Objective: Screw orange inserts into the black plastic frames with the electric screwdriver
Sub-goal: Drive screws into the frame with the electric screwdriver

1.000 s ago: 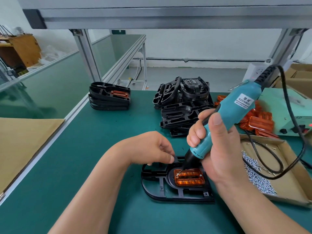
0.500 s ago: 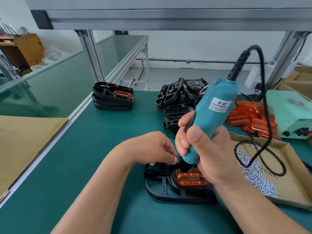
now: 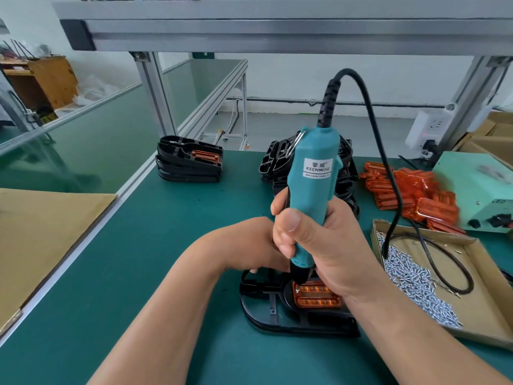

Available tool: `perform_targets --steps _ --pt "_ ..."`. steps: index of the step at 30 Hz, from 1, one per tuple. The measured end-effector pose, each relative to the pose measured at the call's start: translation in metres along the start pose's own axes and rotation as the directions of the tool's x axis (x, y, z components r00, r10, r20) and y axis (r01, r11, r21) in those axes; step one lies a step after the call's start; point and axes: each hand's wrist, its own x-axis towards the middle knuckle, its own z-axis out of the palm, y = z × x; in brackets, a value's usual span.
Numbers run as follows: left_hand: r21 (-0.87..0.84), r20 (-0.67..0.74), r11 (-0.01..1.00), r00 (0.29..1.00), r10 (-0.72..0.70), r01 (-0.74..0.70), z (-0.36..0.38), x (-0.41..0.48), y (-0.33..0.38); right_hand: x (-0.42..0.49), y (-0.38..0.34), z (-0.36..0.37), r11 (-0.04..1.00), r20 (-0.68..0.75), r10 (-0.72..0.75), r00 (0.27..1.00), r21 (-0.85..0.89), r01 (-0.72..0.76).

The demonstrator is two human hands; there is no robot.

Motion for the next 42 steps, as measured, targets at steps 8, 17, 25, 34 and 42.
perform_targets --steps 8,17,25,34,42 --pt "-0.006 0.003 1.0 1.0 0.0 0.0 -0.001 -0.002 0.005 -0.002 0.0 -0.002 1.0 0.057 0.019 0.998 -0.018 -0.018" --pt "-0.047 0.009 0.999 1.0 0.009 -0.008 -0.001 -0.004 0.007 -0.003 0.005 -0.009 0.999 0.048 0.018 0.999 0.046 -0.02" --pt "0.015 -0.014 1.0 1.0 0.006 -0.006 -0.001 -0.005 0.006 -0.006 0.006 -0.009 0.998 0.059 -0.061 0.996 0.039 0.059" --pt "-0.002 -0.014 1.0 1.0 -0.013 0.013 -0.001 -0.008 0.007 -0.004 0.001 -0.01 0.998 0.062 -0.062 0.996 0.002 0.062" --pt "-0.075 0.007 0.995 0.998 0.06 -0.059 -0.003 -0.005 0.001 0.002 -0.021 -0.025 0.957 -0.098 -0.204 0.974 0.192 0.219"
